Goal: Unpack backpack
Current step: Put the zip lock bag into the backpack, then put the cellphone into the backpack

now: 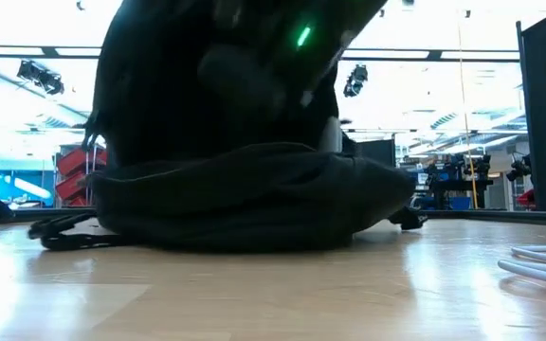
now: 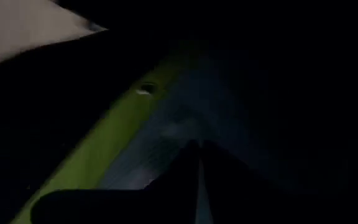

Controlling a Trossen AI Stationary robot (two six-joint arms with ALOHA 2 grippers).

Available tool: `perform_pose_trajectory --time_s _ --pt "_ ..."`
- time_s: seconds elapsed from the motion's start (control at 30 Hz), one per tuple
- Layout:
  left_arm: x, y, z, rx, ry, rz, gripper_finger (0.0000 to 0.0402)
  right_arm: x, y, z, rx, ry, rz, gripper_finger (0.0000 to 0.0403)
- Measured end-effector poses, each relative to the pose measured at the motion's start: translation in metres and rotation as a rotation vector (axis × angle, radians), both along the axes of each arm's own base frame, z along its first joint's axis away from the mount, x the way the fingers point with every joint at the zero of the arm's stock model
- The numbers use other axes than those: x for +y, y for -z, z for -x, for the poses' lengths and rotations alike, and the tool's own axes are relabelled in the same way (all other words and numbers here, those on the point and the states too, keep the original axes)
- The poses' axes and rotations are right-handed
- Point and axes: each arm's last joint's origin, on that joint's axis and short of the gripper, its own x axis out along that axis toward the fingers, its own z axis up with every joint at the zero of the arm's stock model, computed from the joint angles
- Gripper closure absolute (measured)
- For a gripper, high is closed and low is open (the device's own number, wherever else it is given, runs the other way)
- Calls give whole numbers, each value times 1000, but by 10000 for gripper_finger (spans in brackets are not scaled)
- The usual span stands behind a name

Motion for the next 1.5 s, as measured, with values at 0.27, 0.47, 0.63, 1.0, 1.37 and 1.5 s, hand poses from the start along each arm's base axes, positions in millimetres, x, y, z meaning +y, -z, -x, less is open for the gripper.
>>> perform_pose_trajectory --time_s 0.27,0.47,0.63,1.0,1.37,1.5 --pt "4 6 5 76 -4 -75 396 56 -41 67 69 -13 -21 403" --pt "12 8 9 109 -75 -146 396 61 -50 108 107 140 17 403" --pt "18 10 19 187 -121 -169 396 66 -44 129 129 225 27 403" --pt "22 -32 62 137 -261 -141 399 55 -6 140 117 242 -53 403" --pt "17 -67 93 75 -391 -173 401 -1 17 122 -36 50 -279 403" --pt "18 -65 96 67 -434 -169 401 -28 28 120 -11 121 -271 403"
